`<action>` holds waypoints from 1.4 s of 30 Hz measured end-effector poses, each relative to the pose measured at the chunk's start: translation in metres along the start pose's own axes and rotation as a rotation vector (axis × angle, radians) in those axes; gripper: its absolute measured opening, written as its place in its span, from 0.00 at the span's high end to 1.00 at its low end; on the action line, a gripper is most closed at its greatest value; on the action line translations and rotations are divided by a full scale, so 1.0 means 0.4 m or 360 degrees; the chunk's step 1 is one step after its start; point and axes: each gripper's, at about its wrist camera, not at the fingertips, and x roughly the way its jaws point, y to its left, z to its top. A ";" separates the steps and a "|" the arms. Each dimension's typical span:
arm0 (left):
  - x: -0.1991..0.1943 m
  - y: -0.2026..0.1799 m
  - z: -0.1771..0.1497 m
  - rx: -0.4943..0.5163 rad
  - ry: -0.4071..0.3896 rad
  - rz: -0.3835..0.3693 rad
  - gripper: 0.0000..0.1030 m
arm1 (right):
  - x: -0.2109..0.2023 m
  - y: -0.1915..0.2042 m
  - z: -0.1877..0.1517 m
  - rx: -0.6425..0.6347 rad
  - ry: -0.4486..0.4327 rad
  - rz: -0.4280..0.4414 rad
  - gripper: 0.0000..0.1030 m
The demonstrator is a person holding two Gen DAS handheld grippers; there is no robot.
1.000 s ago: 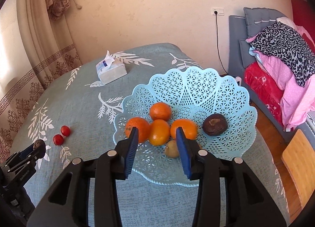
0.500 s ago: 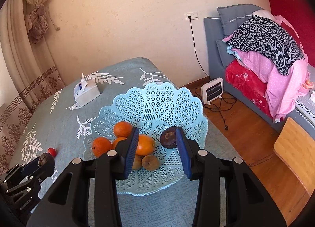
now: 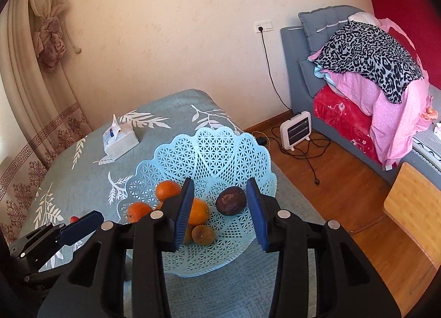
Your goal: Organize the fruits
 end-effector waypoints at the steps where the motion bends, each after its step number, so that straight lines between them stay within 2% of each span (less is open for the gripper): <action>1: -0.002 0.009 -0.004 -0.0022 0.0004 0.0005 0.46 | -0.002 -0.001 0.001 0.0003 -0.0004 0.0000 0.61; 2: -0.006 0.021 -0.010 -0.0044 0.0007 0.0015 0.42 | -0.003 -0.003 0.003 0.0007 -0.0008 0.0000 0.61; 5: -0.017 0.062 -0.035 -0.0089 0.0037 0.0049 0.40 | -0.001 -0.004 0.002 0.0016 -0.0004 0.0003 0.61; 10: -0.026 0.132 -0.105 -0.0185 0.0119 0.0093 0.32 | 0.008 0.006 -0.008 -0.0001 0.0019 0.0009 0.61; 14: -0.010 0.169 -0.156 -0.0242 0.0224 0.0110 0.32 | 0.013 0.019 -0.012 -0.0019 0.0026 0.0016 0.61; 18: 0.000 0.185 -0.186 -0.0283 0.0298 0.0074 0.31 | 0.013 0.026 -0.015 -0.0030 0.0032 0.0021 0.61; 21: -0.011 0.192 -0.205 -0.0289 0.0310 0.0062 0.25 | 0.010 0.025 -0.014 -0.0030 0.0026 0.0024 0.61; 28: -0.030 0.220 -0.240 -0.0327 0.0351 0.0095 0.25 | 0.027 0.028 -0.025 -0.0040 0.0063 0.0031 0.61; 29: -0.031 0.221 -0.244 -0.0331 0.0362 0.0094 0.28 | 0.027 0.030 -0.026 -0.0043 0.0064 0.0033 0.61; 33: -0.032 0.207 -0.250 -0.0287 0.0388 0.0086 0.55 | 0.028 0.032 -0.026 -0.0046 0.0061 0.0032 0.61; 34: -0.029 0.202 -0.249 -0.0273 0.0395 0.0072 0.58 | 0.028 0.032 -0.026 -0.0046 0.0062 0.0031 0.61; 38: -0.021 0.178 -0.234 -0.0239 0.0397 0.0043 0.58 | 0.025 0.029 -0.024 -0.0040 0.0058 0.0028 0.61; 42: -0.020 0.137 -0.190 -0.0175 0.0339 0.0013 0.58 | 0.016 0.023 -0.017 -0.0030 0.0041 0.0027 0.61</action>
